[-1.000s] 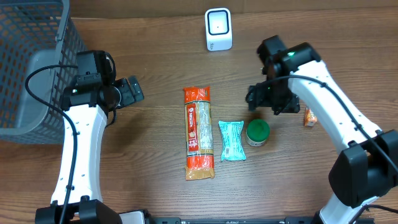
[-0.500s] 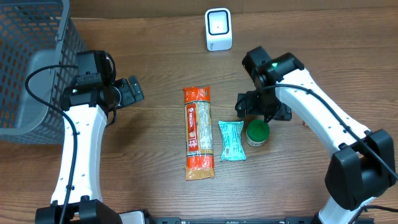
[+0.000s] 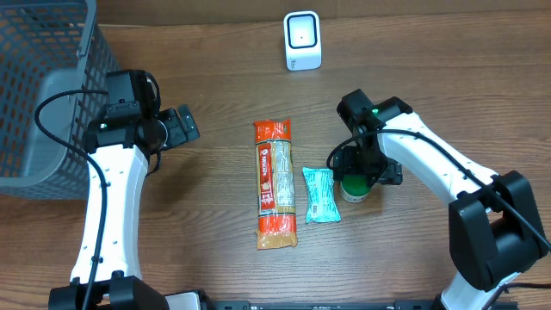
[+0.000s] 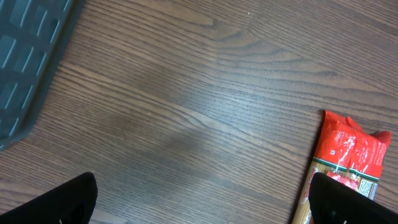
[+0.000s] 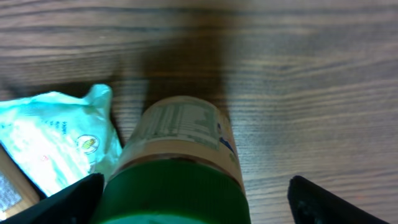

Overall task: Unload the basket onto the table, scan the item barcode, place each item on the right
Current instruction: 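Move the right gripper over the green-capped jar and lower onto it, then close the right gripper around the green-capped jar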

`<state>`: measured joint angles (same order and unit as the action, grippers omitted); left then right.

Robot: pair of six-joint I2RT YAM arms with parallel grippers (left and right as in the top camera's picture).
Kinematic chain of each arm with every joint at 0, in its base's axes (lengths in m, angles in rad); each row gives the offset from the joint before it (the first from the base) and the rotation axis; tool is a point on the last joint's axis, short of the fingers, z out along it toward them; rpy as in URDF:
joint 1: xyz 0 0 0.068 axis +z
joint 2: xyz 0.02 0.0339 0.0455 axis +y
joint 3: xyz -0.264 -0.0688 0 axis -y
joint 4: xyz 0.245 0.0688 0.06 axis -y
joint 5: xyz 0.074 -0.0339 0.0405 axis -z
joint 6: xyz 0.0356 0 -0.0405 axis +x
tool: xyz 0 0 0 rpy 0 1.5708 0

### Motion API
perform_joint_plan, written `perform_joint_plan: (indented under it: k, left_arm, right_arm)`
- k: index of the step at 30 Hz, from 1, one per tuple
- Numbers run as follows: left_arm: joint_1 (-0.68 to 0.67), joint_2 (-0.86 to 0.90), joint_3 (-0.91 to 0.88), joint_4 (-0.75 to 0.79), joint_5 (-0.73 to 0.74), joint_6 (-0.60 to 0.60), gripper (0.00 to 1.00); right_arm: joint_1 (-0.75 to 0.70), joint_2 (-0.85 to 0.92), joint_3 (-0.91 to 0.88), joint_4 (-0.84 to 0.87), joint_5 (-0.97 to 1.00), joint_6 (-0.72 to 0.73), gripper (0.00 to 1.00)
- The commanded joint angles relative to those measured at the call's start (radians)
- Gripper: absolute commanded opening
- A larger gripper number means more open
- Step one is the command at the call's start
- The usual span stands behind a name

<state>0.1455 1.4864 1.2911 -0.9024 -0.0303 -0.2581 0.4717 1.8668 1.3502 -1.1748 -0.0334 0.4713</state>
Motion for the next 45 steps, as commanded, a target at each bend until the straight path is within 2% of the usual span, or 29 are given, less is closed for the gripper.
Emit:
perform_joint_plan:
  k: [1,7,17,21,23,28,35,40,45]
  left_arm:
    - [-0.002,0.000,0.005,0.000,0.004,0.011,1.00]
    - [-0.002,0.000,0.005,0.000,0.004,0.011,1.00]
    - [-0.002,0.000,0.005,0.000,0.004,0.011,1.00]
    - [-0.002,0.000,0.005,0.000,0.004,0.011,1.00]
    - [-0.002,0.000,0.005,0.000,0.004,0.011,1.00]
    - [-0.002,0.000,0.005,0.000,0.004,0.011,1.00]
    - [-0.002,0.000,0.005,0.000,0.004,0.011,1.00]
    - [-0.002,0.000,0.005,0.000,0.004,0.011,1.00]
    - [-0.002,0.000,0.005,0.000,0.004,0.011,1.00]
  right_arm:
    - [0.000,-0.024,-0.011,0.000,0.013,0.004,0.90]
    - [0.000,-0.024,-0.011,-0.005,0.013,0.003,0.81]
    - [0.000,-0.024,-0.011,-0.003,0.015,-0.141,0.80]
    - [0.000,-0.024,-0.011,0.003,0.013,-0.139,0.71]
    - [0.000,-0.024,-0.011,0.003,0.013,-0.138,0.70]
    - [0.000,-0.024,-0.011,0.016,0.014,-0.148,0.70]
    - [0.000,-0.024,-0.011,0.048,0.014,-0.237,0.72]
    - [0.000,-0.024,-0.011,0.047,0.014,-0.210,0.88]
    - [0.000,-0.024,-0.019,0.052,0.013,-0.124,0.89]
